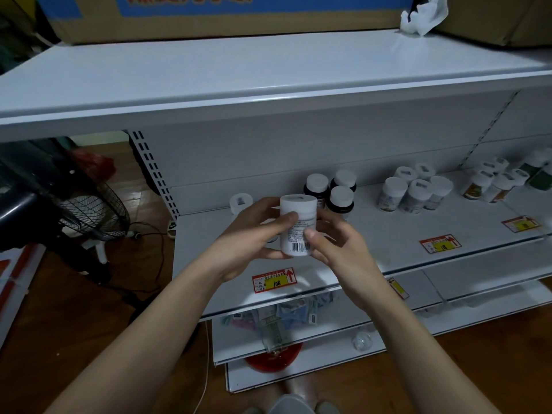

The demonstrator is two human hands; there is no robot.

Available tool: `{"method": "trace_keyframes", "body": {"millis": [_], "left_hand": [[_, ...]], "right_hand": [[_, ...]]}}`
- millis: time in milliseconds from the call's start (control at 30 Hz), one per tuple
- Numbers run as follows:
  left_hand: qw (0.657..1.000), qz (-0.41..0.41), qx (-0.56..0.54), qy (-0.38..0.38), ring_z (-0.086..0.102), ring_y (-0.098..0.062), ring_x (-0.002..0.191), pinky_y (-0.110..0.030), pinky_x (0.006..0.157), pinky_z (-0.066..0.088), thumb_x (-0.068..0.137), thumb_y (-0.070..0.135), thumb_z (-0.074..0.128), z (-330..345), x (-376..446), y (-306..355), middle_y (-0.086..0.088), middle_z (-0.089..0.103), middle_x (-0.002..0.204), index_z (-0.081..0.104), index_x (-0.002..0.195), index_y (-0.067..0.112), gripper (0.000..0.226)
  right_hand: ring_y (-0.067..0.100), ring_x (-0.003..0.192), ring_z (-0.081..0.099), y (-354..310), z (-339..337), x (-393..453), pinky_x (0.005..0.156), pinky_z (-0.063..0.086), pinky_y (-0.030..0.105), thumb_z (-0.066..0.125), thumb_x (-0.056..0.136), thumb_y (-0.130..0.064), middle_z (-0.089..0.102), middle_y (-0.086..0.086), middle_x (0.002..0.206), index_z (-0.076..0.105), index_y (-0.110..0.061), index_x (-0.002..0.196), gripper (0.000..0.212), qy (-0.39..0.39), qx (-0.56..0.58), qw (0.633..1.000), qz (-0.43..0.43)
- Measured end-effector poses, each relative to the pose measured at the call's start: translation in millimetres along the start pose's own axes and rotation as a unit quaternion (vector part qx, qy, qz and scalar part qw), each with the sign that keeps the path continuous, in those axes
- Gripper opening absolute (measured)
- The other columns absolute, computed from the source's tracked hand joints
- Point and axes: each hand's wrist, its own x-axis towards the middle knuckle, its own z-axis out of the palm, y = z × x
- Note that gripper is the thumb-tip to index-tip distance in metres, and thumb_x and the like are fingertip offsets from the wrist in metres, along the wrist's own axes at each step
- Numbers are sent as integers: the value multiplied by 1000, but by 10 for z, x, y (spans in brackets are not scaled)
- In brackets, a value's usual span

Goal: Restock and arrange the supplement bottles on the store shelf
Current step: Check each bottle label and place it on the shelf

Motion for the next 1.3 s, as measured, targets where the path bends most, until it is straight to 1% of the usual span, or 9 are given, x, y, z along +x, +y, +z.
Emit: {"method": "trace_keyframes", "body": {"millis": [133,333,467,600,733,833,933,1100,1300], "left_hand": [[999,-3,29,19,70,-17,106,-46,79,61,90,30,70,8,-19,19,1,71,117,60,123,19,36],[998,28,61,11,71,-12,100,-37,76,61,85,25,73,-3,-65,73,5,71,114,63,119,26,36],[995,67,71,3,71,-12,103,-30,80,59,75,23,77,-14,-93,107,3,72,115,62,122,23,49],[986,123,117,4,64,-1,111,-17,88,50,67,13,84,-29,-99,158,14,71,115,63,117,27,56],[973,152,171,14,61,-4,118,-39,107,45,58,9,89,-75,-86,193,16,70,117,63,114,32,66],[971,168,173,8,60,-7,120,-49,108,46,58,-1,89,-68,-106,236,12,69,117,63,113,27,67],[970,171,174,8,60,-8,120,-50,107,46,59,-9,87,-45,-114,272,8,69,118,63,114,23,67],[969,177,173,4,60,-7,121,-55,105,46,58,2,85,-13,-118,282,12,69,118,64,114,25,64],[969,155,192,-12,56,-2,125,-41,106,48,74,2,82,-80,-77,236,16,65,127,60,122,32,61]], "right_hand": [[8,109,67,-6,15,-14,91,56,28,70,87,-24,72,-8,114,57,-21,132,47,-3,-11,1000,-7],[12,118,62,-38,0,-31,104,50,42,75,79,-32,68,-6,124,57,-21,133,59,1,-23,999,-29],[10,120,61,-52,-41,-10,105,49,34,75,84,-6,68,-5,125,58,-20,128,49,-3,-13,998,-60],[10,121,61,-78,-53,10,94,50,21,72,79,12,68,-4,122,59,-18,121,54,-14,14,996,-87],[17,123,60,-155,-70,30,101,50,30,71,76,19,68,-4,118,60,-18,113,54,-22,22,991,-130],[21,124,59,-223,-82,36,107,47,37,74,76,16,67,3,122,60,-18,114,53,-29,0,987,-157],[22,123,59,-257,-84,45,106,47,39,76,75,14,65,8,125,59,-18,115,54,-24,-2,985,-170],[18,123,59,-274,-105,48,106,48,35,76,75,15,66,-1,124,58,-19,114,54,-28,-8,984,-177],[14,124,59,-203,-115,52,103,48,29,71,80,6,68,-13,120,59,-35,115,56,-40,4,987,-158]]}}
